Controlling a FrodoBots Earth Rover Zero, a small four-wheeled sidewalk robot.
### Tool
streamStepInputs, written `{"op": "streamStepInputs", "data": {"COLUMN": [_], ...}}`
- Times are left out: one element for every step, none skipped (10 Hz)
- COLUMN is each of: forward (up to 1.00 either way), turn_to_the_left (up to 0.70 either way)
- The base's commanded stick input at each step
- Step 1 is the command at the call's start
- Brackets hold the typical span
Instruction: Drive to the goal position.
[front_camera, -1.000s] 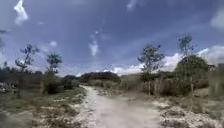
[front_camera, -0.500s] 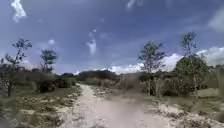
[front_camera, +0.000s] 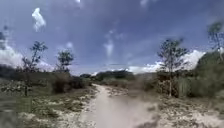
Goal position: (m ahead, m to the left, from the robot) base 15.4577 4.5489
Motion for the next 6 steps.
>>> {"op": "streamStepInputs", "data": {"forward": [0.85,0.85,0.85,0.85,0.85,0.85], "turn_to_the_left": [0.04,0.04,0.04,0.04,0.04,0.04]}}
